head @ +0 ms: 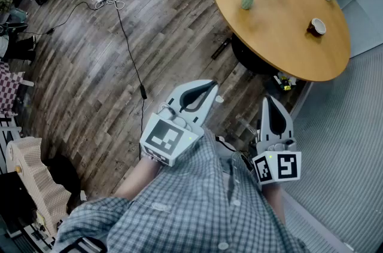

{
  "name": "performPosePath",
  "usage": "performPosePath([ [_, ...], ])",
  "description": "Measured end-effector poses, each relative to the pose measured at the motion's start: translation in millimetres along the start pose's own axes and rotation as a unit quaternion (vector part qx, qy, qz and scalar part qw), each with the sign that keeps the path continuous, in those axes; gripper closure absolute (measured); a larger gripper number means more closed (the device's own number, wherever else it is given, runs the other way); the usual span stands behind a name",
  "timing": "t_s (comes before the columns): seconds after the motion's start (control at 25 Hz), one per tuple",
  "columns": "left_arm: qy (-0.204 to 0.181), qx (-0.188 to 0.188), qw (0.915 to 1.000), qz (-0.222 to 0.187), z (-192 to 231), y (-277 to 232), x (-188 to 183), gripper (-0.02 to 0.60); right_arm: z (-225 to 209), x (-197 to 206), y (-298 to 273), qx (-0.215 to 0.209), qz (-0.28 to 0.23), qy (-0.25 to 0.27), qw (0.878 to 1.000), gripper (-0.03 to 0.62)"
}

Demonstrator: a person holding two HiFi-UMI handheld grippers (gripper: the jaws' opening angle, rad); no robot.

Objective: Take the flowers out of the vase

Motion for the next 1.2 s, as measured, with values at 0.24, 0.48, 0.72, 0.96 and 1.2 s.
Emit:
performPosePath([
  [0.24, 0.0, 0.002, 1.0, -0.003, 4, -2, -1, 0.574, 1, 1, -1, 0.003, 0.002, 0.001, 1.0, 0.583],
  [0.48, 0.004, 0.008, 0.9999, -0.006, 9, -3, 0, 0.574, 5, 2, -2, 0.013, 0.003, 0.002, 1.0, 0.583],
  [0.72, 0.002, 0.014, 0.9999, -0.007, 21, 4, -1, 0.574, 11, 4, -4, 0.033, 0.001, -0.014, 0.999, 0.583],
  [0.96, 0.0, 0.014, 0.9998, -0.012, 40, 15, -1, 0.574, 24, 7, -14, 0.045, -0.003, -0.011, 0.999, 0.583],
  [1.2, -0.003, 0.014, 0.9998, -0.011, 60, 36, 2, 0.574, 49, 9, -21, 0.051, -0.011, -0.006, 0.999, 0.583],
])
Point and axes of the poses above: the fingertips, and each gripper's own axes: y backward along the fingers, z to its left, x out of its underside, the point moved 9 cm from there along y, backward along the fingers, and after that the axes turned 7 degrees about -z, right-handed, at the moved point
